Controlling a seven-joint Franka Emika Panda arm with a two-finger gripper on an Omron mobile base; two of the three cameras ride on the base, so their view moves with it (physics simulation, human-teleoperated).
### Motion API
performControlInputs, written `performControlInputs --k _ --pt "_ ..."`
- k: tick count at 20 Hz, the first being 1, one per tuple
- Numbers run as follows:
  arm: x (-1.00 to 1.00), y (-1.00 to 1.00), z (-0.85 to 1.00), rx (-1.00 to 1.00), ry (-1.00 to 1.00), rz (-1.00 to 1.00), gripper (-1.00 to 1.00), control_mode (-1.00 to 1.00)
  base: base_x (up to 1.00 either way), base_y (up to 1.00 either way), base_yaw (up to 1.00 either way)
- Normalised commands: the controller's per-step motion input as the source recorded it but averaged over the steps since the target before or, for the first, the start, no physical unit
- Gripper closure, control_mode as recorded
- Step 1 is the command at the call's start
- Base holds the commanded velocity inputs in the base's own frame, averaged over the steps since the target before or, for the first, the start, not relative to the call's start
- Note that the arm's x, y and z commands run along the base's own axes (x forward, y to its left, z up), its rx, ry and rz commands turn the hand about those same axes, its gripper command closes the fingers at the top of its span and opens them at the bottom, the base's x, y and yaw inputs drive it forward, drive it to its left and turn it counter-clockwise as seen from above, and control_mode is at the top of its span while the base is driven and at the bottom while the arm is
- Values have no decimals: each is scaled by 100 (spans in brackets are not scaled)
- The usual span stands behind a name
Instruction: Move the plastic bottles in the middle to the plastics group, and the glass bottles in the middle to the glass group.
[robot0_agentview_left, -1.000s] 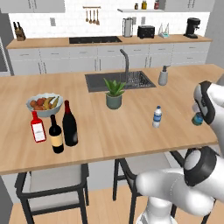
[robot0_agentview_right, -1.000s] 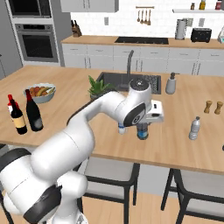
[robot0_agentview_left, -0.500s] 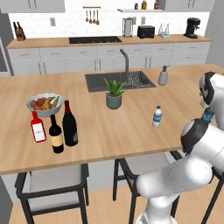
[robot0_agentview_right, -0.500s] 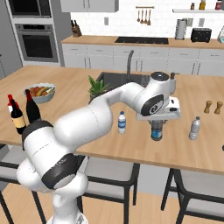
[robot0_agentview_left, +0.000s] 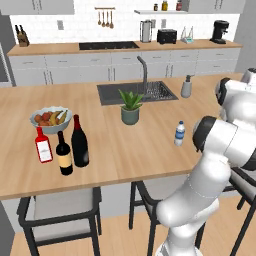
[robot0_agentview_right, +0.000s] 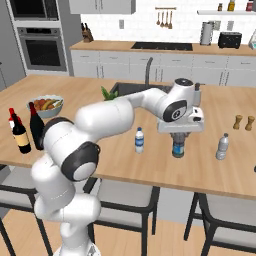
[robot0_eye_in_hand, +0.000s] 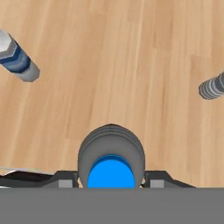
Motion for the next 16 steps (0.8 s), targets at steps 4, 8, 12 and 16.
performControlInputs --k 4,8,12,16 --pt "26 0 -33 0 4 0 100 -100 0 0 0" --pt "26 -3 -27 0 5 0 100 -100 0 0 0" --pt "25 -9 -28 0 1 0 100 -100 0 0 0" --pt "7 -28 -5 0 0 0 100 -100 0 0 0"
